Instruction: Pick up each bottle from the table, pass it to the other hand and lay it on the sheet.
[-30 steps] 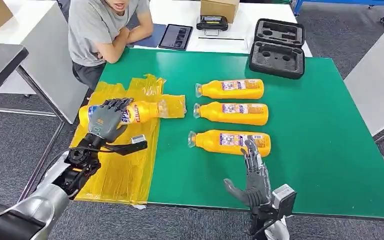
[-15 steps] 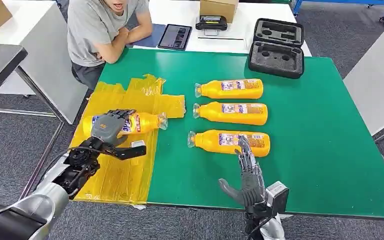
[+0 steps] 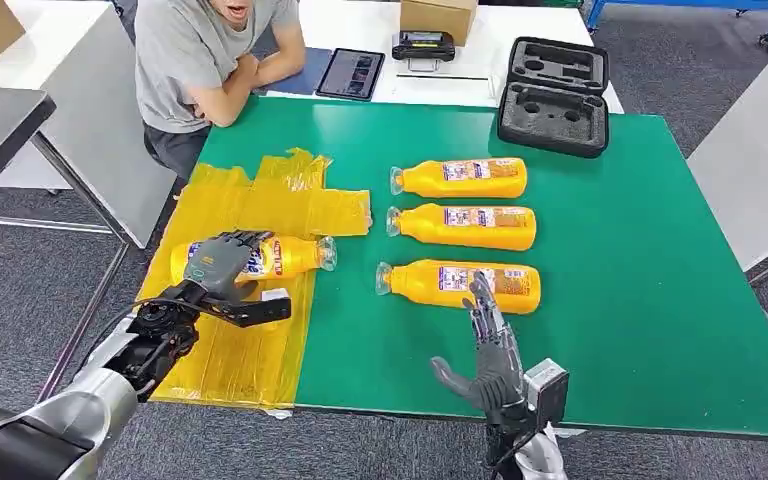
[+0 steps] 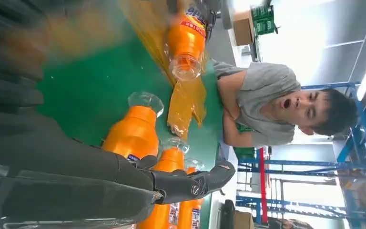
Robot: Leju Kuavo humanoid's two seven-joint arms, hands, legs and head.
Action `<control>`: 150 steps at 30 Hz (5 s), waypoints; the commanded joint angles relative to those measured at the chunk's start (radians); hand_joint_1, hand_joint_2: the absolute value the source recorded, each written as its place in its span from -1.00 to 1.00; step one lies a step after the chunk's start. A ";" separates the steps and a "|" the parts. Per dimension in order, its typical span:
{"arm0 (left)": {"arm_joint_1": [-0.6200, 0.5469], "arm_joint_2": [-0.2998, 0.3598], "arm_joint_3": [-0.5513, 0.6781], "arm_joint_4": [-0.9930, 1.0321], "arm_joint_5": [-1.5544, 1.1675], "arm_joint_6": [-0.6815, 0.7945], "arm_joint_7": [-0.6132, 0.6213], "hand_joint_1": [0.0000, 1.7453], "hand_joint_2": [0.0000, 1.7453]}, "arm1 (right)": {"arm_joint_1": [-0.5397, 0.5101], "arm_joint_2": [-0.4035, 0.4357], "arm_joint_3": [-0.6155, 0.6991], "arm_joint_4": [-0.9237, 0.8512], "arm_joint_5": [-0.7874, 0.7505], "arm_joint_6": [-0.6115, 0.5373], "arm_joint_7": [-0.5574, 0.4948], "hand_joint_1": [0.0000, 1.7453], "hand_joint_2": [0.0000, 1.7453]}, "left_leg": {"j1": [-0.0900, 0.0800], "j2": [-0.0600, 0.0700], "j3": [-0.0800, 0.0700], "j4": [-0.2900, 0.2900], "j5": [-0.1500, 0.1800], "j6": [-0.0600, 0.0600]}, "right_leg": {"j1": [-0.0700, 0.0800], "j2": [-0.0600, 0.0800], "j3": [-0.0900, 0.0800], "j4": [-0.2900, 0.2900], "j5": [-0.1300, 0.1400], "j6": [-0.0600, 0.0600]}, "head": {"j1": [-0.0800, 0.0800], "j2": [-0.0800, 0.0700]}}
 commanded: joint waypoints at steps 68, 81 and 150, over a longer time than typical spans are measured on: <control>0.065 0.033 -0.090 -0.415 0.335 -0.111 -0.250 -1.00 1.00 | -0.001 -0.018 -0.036 0.050 0.006 -0.048 0.004 -1.00 1.00 | 0.001 -0.002 0.003 0.000 -0.001 -0.002 | 0.001 -0.001 0.003 0.000 -0.001 -0.002 | 0.000 0.000; 0.265 0.010 -0.026 -0.695 0.487 -0.145 -0.332 -1.00 1.00 | 0.040 -0.011 -0.051 -0.042 0.019 -0.080 0.004 -1.00 1.00 | 0.001 0.001 0.004 0.000 -0.003 -0.004 | 0.001 0.002 0.003 -0.001 -0.002 -0.003 | 0.000 0.000; 0.504 -0.138 -0.272 -0.923 1.127 0.000 -0.353 -1.00 1.00 | 0.134 -0.332 0.158 -0.189 0.729 -0.594 0.347 -1.00 1.00 | 0.001 0.002 0.005 -0.001 -0.005 -0.005 | 0.001 0.003 0.004 -0.003 -0.002 -0.003 | -0.001 0.000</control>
